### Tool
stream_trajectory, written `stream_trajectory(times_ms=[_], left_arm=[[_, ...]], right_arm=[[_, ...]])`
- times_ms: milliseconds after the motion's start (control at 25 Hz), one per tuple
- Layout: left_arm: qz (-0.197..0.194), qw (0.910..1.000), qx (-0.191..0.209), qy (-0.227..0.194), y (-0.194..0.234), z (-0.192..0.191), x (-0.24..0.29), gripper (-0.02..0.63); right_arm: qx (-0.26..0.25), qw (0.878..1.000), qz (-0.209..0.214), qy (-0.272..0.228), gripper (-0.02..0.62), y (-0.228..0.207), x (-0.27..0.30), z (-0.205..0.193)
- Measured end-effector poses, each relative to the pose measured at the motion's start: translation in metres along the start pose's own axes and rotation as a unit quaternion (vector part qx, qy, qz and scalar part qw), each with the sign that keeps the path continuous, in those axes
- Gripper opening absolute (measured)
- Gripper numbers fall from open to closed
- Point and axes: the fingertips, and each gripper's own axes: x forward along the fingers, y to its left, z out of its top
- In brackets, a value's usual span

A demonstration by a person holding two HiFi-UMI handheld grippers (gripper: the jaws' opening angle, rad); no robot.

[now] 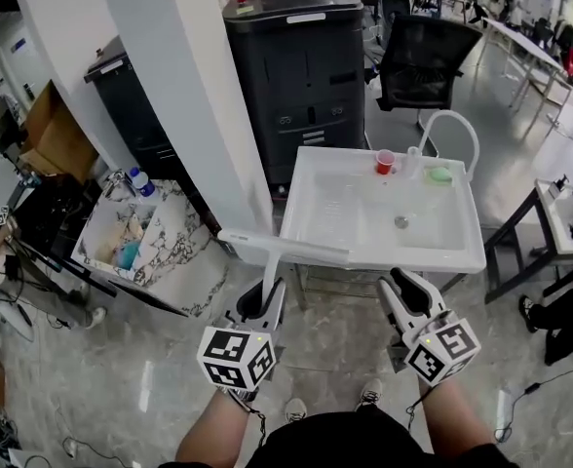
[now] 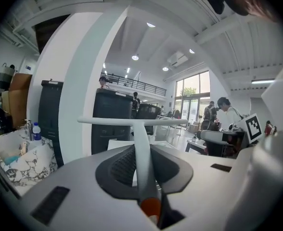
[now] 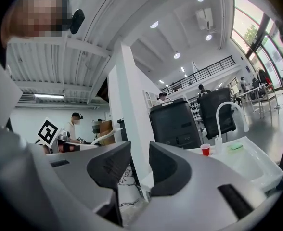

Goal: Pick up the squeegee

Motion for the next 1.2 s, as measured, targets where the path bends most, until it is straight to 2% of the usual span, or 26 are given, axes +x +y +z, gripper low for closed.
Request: stream_trajectory(times_ms=[320,680,920,1200], left_arm=[[-0.073,0.9972,0.012,0.004,0.023,-0.009,-0.035,0.078],[-0.141,0.9900,0.011,0.007,0.005,-0.018,-0.057,0.078],[-0.162,0.9868,0.010,0.005,-0.011,-0.023,-0.066,0.077],[-0.163,0.9864,0.012,0.008,-0.022,-0.025,-0.071,0.078]], right_arm=[[-0.013,0.997,-0.072,-0.017,0.126,0.057,-0.018,-0.018],[-0.018,0.989,-0.143,-0.023,0.025,0.086,-0.065,-0.025],[-0.025,0.986,-0.163,-0.023,0.018,0.094,-0.087,-0.025],[-0.025,0.987,-0.158,-0.022,0.017,0.098,-0.096,-0.025]])
